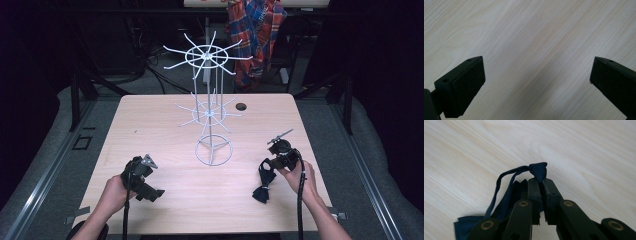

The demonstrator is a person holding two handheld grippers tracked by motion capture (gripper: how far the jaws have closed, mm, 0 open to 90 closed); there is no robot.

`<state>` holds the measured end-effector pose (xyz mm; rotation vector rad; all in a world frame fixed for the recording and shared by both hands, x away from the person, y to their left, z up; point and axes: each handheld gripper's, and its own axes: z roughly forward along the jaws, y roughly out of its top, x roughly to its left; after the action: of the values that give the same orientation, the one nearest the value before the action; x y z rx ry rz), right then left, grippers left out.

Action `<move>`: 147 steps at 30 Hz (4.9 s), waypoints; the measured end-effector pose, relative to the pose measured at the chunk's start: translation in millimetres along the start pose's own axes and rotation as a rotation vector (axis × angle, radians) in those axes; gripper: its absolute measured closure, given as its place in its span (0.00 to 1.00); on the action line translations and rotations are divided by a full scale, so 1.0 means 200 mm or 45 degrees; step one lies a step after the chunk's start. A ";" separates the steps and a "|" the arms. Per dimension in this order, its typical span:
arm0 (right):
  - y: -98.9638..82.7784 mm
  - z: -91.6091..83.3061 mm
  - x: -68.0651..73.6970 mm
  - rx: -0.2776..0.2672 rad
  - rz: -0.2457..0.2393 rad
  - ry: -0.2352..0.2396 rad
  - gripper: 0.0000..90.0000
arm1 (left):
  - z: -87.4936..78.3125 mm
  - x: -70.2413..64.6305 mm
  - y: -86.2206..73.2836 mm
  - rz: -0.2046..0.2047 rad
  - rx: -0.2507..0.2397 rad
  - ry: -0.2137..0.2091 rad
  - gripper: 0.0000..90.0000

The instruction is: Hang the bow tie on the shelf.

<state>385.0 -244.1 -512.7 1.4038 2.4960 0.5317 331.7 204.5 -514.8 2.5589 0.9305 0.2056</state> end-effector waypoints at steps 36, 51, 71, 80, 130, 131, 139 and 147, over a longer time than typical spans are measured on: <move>0.03 -0.25 0.08 -0.264 -0.045 0.074 0.97 | 0.00 0.00 0.00 -0.004 -0.003 -0.004 0.00; 0.05 -0.32 0.11 -0.335 -0.081 0.081 0.97 | 0.00 0.00 0.00 -0.005 -0.004 -0.003 0.00; 0.10 -0.40 0.11 -0.405 -0.082 0.083 0.97 | -0.01 0.00 0.00 -0.005 -0.014 -0.003 0.00; 0.10 -0.44 0.10 -0.425 -0.064 0.078 0.97 | -0.02 0.00 -0.01 -0.003 -0.031 -0.001 0.00; 0.34 -0.54 0.03 -0.572 -0.051 0.081 0.97 | -0.02 0.01 -0.01 -0.009 -0.029 -0.007 0.00; 0.35 -0.55 0.03 -0.567 -0.052 0.083 0.97 | -0.02 0.01 -0.01 -0.007 -0.028 -0.008 0.00; 0.39 -0.57 0.04 -0.589 -0.059 0.090 0.97 | -0.02 0.01 0.00 -0.006 -0.034 -0.013 0.00; 0.44 -0.58 0.03 -0.588 -0.057 0.088 0.97 | -0.02 0.01 0.00 -0.001 -0.037 -0.020 0.00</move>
<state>407.3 -219.7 -369.5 1.1613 2.2449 1.0791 331.0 206.9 -511.4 2.5299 0.9162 0.1970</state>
